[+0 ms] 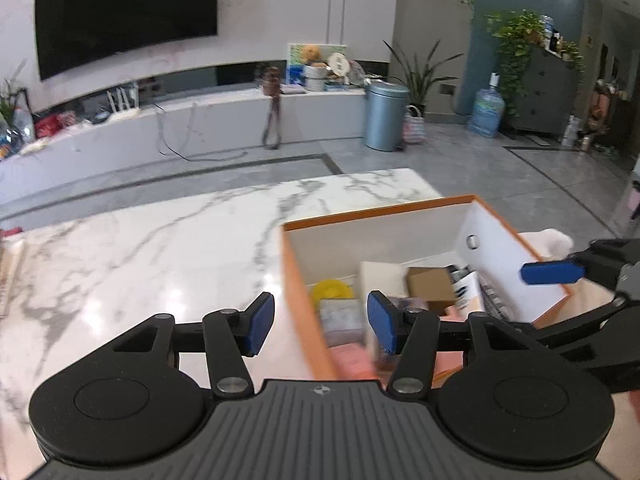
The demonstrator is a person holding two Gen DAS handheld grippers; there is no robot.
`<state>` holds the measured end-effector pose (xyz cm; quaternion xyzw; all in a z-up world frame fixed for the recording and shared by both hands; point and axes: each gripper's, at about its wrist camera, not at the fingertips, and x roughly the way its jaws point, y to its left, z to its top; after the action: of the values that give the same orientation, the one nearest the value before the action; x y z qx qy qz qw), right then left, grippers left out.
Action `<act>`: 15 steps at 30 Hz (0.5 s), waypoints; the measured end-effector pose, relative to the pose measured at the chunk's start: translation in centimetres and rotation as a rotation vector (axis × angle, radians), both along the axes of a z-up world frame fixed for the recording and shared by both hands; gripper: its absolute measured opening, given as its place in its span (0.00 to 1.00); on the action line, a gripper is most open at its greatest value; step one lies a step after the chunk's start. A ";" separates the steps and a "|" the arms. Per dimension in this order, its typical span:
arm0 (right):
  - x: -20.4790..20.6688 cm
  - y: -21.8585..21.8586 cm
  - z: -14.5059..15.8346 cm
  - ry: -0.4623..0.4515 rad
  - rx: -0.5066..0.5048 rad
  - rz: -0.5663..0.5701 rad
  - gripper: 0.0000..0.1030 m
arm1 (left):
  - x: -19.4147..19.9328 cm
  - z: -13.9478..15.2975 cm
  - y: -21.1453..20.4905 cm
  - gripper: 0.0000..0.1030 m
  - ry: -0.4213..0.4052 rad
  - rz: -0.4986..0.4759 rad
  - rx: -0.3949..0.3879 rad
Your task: Organize rigid objects
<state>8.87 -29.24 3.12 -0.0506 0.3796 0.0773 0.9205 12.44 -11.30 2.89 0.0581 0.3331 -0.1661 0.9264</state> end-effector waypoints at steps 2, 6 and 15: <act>-0.6 0.8 -0.1 -0.013 -0.006 -0.005 0.78 | -0.6 -0.2 0.8 0.61 -0.013 0.020 0.014; -1.6 2.0 -0.4 -0.022 0.015 -0.016 0.80 | -2.1 -0.5 2.3 0.61 -0.039 0.067 0.002; -4.1 4.5 -1.4 -0.062 0.026 -0.040 0.89 | -4.4 -1.8 4.6 0.76 -0.080 0.151 -0.027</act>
<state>4.79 -24.70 1.74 -0.0333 0.3507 0.0622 0.9338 8.08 -6.74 1.06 0.0272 0.2969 -0.0979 0.9495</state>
